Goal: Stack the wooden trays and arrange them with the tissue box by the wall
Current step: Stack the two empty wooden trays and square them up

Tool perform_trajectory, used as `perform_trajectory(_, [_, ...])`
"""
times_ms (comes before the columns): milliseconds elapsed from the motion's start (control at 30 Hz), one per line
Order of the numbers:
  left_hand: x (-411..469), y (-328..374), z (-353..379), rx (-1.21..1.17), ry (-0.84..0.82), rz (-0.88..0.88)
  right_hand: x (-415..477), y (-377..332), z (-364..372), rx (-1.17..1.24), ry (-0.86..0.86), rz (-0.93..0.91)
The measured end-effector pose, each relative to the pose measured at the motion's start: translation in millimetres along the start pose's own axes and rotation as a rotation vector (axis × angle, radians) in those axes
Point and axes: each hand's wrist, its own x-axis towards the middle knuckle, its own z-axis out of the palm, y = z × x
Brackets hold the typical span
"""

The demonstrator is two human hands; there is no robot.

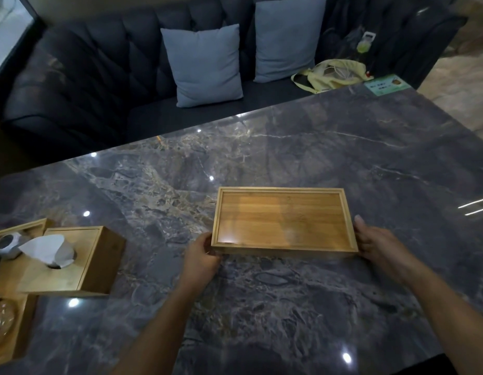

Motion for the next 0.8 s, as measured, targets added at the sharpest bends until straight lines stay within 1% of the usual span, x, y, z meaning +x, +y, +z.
perform_trajectory(67, [3, 2, -1, -0.07, -0.017, -0.034, -2, -2, 4, 0.059, 0.023, 0.02])
perform_trajectory(133, [9, 3, -4, -0.045, -0.021, -0.02, -5, -2, 10, 0.133, 0.024, 0.034])
perform_trajectory(200, [18, 5, -9, -0.018, 0.026, 0.001, -10, -2, 21, 0.192, 0.025, 0.05])
perform_trajectory(300, [39, 1, -23, -0.009, 0.114, -0.025, -16, 7, 41, 0.263, -0.003, 0.078])
perform_trajectory(367, [50, -1, -34, -0.041, 0.177, -0.085, -19, 13, 50, 0.272, -0.026, 0.127])
perform_trajectory(433, [55, -3, -42, -0.106, 0.304, -0.192, -16, 15, 51, 0.172, -0.009, 0.133])
perform_trajectory(500, [49, 2, -44, -0.225, 0.471, -0.327, -7, 9, 48, 0.076, 0.1, 0.056])
perform_trajectory(533, [42, 8, -41, -0.309, 0.507, -0.38, 1, 4, 43, 0.058, 0.165, 0.011])
perform_trajectory(600, [21, 22, -25, -0.481, 0.46, -0.474, 18, -10, 33, 0.011, 0.242, -0.07])
perform_trajectory(667, [-3, 35, -3, -0.753, 0.391, -0.6, 38, -29, 30, -0.026, 0.243, -0.126])
perform_trajectory(733, [-23, 46, 18, -0.945, 0.314, -0.71, 58, -48, 36, -0.098, 0.177, -0.13])
perform_trajectory(800, [-35, 53, 35, -1.005, 0.201, -0.768, 73, -64, 50, -0.192, 0.068, -0.115])
